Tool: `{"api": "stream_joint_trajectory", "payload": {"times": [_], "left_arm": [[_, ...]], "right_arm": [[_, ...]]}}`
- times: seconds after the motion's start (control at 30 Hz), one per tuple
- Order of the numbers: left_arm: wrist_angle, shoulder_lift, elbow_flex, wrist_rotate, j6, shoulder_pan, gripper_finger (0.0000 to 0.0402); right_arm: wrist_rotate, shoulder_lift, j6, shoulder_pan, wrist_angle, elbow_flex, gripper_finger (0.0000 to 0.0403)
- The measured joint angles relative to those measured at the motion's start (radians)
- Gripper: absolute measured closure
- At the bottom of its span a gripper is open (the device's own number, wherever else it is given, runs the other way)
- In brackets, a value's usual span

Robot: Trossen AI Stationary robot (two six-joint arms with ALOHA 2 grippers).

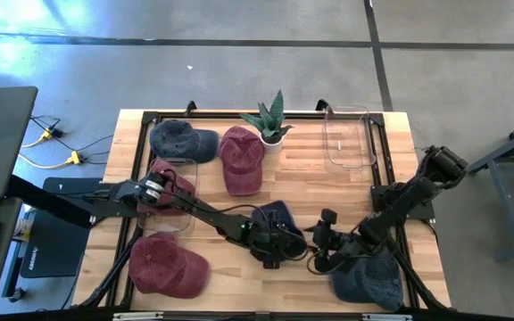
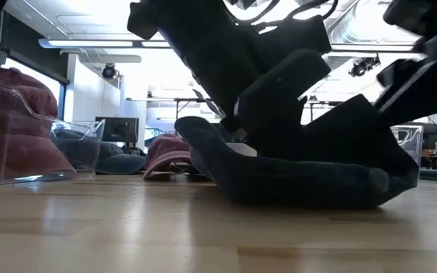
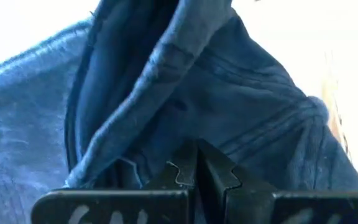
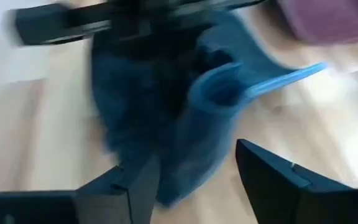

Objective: Pick & Place hat
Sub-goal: Put the middle blue cap into the right transparent bin

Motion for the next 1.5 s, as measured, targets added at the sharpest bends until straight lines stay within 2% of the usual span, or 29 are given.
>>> {"api": "stream_joint_trajectory", "payload": {"times": [0.13,0.23,0.33,0.47,0.53,0.67,0.8,0.93,1.0,1.17,1.27,1.5], "left_arm": [[-0.001,0.000,0.000,0.000,0.000,0.001,0.0397],[-0.002,0.000,0.000,0.000,0.000,0.001,0.0396],[-0.018,0.000,0.000,-0.018,-0.019,0.001,0.0396],[-0.102,0.000,0.000,-0.062,-0.100,0.009,0.0396],[-0.153,0.000,0.000,-0.072,-0.148,0.021,0.0396],[-0.206,-0.005,0.001,-0.043,-0.187,0.050,0.0396],[-0.204,-0.007,0.003,0.060,-0.175,0.055,0.0396],[-0.280,-0.061,-0.005,0.093,-0.179,0.034,0.0396],[-0.246,-0.069,0.001,0.098,-0.179,0.028,0.0396],[-0.234,-0.061,-0.003,-0.010,-0.182,0.027,0.0396],[-0.218,-0.010,0.003,-0.018,-0.185,0.042,0.0396],[-0.331,-0.009,0.034,-0.020,-0.204,0.045,0.0396]], "right_arm": [[0.015,0.031,-0.010,-0.052,0.032,0.000,0.0191],[0.010,0.060,-0.032,-0.083,0.042,0.000,0.0214],[0.068,0.085,-0.039,-0.094,0.055,0.000,0.0269],[0.156,0.092,-0.043,-0.080,0.055,0.000,0.0370],[0.157,0.087,-0.071,-0.066,0.054,0.001,0.0390],[0.156,0.071,-0.065,-0.050,0.055,0.018,0.0370],[0.148,0.062,-0.077,-0.044,0.055,0.024,0.0389],[0.146,0.062,-0.088,-0.044,0.055,0.024,0.0391],[0.148,0.062,-0.085,-0.044,0.055,0.024,0.0383],[0.148,0.062,-0.089,-0.044,0.056,0.024,0.0387],[0.147,0.062,-0.090,-0.041,0.056,0.024,0.0396],[0.149,0.062,-0.088,-0.044,0.058,0.024,0.0385]]}}
